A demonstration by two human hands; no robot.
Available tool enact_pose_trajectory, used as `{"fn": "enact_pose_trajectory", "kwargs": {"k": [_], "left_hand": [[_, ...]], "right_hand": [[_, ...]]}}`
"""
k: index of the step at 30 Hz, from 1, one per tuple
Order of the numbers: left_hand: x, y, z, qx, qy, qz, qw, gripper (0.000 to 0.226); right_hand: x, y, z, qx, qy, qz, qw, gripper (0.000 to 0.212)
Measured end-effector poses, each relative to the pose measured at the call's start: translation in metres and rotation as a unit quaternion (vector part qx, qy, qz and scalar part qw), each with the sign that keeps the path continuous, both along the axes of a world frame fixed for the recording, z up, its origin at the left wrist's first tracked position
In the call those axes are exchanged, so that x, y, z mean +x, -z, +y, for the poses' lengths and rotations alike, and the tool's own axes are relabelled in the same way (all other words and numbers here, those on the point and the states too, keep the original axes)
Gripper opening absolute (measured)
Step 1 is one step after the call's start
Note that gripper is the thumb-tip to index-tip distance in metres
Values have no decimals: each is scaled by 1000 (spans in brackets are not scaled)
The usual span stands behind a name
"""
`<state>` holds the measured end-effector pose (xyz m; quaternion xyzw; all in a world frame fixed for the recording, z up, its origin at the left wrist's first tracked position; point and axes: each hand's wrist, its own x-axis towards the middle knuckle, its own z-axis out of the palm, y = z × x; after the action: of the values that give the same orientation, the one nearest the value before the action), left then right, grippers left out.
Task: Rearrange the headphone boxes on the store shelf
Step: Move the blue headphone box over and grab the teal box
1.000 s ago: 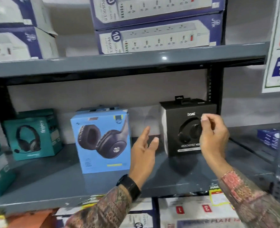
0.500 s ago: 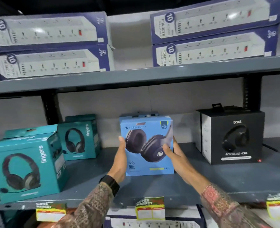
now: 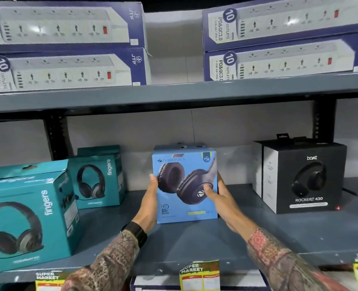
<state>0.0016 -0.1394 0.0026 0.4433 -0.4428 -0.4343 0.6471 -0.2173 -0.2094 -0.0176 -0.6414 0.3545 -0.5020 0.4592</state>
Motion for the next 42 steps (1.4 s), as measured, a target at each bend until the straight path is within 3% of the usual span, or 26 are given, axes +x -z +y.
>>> {"fn": "enact_pose_trajectory", "kwargs": {"k": [2, 4, 9, 19, 22, 25, 28, 33, 36, 38, 39, 42], "left_hand": [[5, 0, -4, -8, 22, 3, 1000, 66], [10, 2, -9, -2, 39, 2, 999, 70], [13, 11, -19, 4, 64, 2, 998, 81], [1, 1, -4, 16, 16, 2, 1000, 76], [-3, -6, 18, 34, 2, -50, 998, 73], [12, -3, 59, 21, -19, -109, 994, 56], [47, 10, 111, -25, -113, -173, 978, 63], [116, 25, 201, -148, -315, -157, 924, 27], [167, 22, 238, -175, -451, -117, 867, 26], [197, 19, 252, -146, -513, -127, 836, 27], [209, 18, 257, -115, -520, -145, 834, 31], [231, 20, 258, -33, -446, -199, 872, 51]], "right_hand": [[-2, -2, -6, 37, -16, -19, 999, 100], [-5, -6, -12, 70, -43, -32, 996, 103], [-4, -7, -19, 99, -106, -50, 988, 43], [-8, -2, -12, 79, -80, -43, 993, 38], [-6, -7, 1, 64, 4, -34, 997, 50], [3, -6, 29, 33, 226, -34, 973, 69], [28, 3, 68, -33, 328, -87, 940, 36], [118, 10, 130, -110, 190, -66, 973, 28], [182, 7, 153, -102, 61, -29, 992, 25], [216, 7, 166, -83, -20, -5, 996, 30], [231, 7, 172, -77, -53, 7, 996, 37], [266, 3, 184, -62, -105, 23, 992, 64]]}}
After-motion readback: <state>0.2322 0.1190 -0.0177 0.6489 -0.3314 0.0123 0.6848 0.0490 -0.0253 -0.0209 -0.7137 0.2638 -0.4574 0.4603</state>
